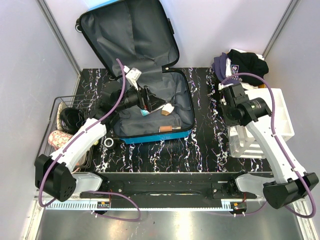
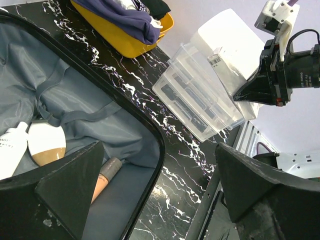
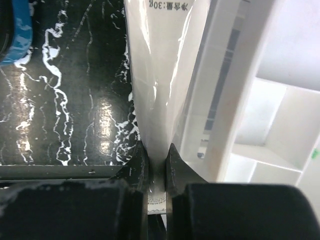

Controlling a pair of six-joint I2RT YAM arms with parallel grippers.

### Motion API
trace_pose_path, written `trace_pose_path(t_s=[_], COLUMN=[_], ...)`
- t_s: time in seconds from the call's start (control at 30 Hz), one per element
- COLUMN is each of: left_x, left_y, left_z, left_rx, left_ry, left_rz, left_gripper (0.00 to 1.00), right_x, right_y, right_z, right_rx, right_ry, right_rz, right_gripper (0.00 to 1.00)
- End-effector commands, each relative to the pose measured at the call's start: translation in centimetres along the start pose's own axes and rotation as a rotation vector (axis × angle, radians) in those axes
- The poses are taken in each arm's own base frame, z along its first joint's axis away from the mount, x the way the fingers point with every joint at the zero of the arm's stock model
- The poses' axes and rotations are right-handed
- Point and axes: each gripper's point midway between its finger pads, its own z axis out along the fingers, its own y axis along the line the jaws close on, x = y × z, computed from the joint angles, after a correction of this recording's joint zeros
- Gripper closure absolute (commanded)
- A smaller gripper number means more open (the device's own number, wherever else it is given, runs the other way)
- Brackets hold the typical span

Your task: Open, take out, and arrange the luggage

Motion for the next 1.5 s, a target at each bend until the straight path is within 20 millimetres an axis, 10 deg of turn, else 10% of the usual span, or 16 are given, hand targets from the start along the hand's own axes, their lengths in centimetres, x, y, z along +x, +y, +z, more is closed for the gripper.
trace_pose_path(t_s=[0.0, 0.33, 0.63, 0.87, 1.13, 1.47], left_x=[-2.2, -2.0, -2.0, -1.9, -1.6, -0.8], left_y=[-1.4, -1.0, -0.4, 0.1, 0.3, 0.1], left_z=[-1.0, -0.4, -0.4, -0.3, 0.0, 0.6], left_rx=[0.021, 0.027, 0.016, 0.012, 0.024, 0.066], left_ry=[-0.084, -0.083, -0.08, -0.074, -0.052, -0.013], left_rz=[0.081, 0.076, 0.07, 0.062, 0.062, 0.064], left_gripper=[0.01, 0.01, 0.01, 0.01, 0.01, 0.01], right_x=[-0.4, -1.5, -2.5, -2.6, -3.5, -3.3], right_y=[-2.8, -5.0, -5.2, -5.1, -3.2, 3.1], right_z=[-1.5, 0.0, 0.5, 0.4, -1.0, -0.6], right_rx=[0.116, 0.138, 0.152, 0.141, 0.006, -0.377], right_ry=[-0.025, 0.038, 0.037, 0.036, -0.009, 0.007], right_rz=[0.015, 0.115, 0.153, 0.173, 0.149, -0.008], right_gripper=[1.0, 0.95, 0.59, 0.56, 0.41, 0.5])
